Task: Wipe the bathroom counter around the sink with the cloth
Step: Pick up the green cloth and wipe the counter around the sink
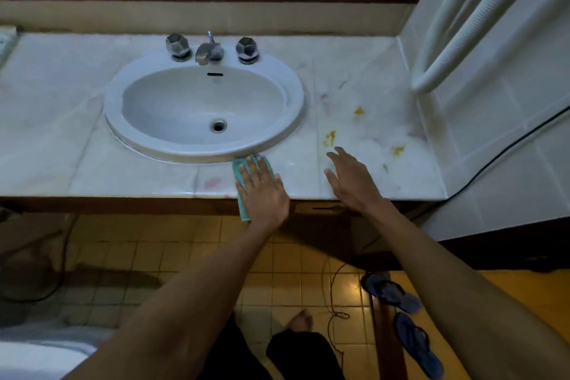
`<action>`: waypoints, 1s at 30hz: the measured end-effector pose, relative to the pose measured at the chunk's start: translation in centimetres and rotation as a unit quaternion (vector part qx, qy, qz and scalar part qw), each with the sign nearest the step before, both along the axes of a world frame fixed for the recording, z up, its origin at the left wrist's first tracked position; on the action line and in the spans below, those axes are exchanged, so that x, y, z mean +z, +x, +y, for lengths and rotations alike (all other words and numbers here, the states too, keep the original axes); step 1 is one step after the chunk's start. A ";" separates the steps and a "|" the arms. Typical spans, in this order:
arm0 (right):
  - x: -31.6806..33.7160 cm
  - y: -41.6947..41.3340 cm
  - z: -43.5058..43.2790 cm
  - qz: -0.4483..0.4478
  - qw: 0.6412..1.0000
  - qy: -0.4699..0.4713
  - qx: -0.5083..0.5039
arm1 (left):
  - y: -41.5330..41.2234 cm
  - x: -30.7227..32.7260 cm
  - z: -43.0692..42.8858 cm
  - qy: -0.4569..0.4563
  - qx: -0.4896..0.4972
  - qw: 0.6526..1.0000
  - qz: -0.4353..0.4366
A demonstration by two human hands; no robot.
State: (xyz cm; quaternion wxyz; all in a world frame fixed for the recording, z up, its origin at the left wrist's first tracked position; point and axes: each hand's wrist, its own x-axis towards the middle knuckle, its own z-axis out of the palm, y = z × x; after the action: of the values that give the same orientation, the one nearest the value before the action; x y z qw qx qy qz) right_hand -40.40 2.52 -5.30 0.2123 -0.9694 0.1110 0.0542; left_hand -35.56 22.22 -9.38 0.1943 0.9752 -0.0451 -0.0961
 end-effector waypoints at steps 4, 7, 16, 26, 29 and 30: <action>-0.5 -2.0 -3.8 0.007 0.998 0.001 -0.065 | -0.3 -0.3 -4.7 -0.010 -0.091 0.996 -0.001; -1.2 -1.9 -5.1 0.001 0.996 0.009 -0.093 | 0.2 -1.0 -4.6 -0.003 -0.140 0.990 -0.009; -3.1 -1.2 -5.0 -0.039 0.995 -0.018 -0.094 | 4.1 -0.4 -10.8 -0.009 -0.127 0.991 -0.028; -3.3 -2.6 -5.7 -0.061 0.993 0.003 -0.104 | 5.6 0.2 -5.9 0.013 -0.492 0.869 -0.048; -3.1 -2.6 -5.5 -0.055 0.992 0.017 -0.110 | 9.1 0.6 -2.6 0.029 -0.512 0.857 -0.046; -3.1 -2.6 -5.5 -0.050 0.992 0.023 -0.112 | 9.8 0.5 -3.2 0.037 -0.488 0.871 -0.040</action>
State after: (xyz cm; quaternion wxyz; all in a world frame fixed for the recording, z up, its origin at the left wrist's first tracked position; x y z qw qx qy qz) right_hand -43.04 -2.98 -8.38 0.2443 -0.9473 0.2067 -0.0161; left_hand -25.74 19.06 -8.88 0.0848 0.8385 -0.5194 -0.1416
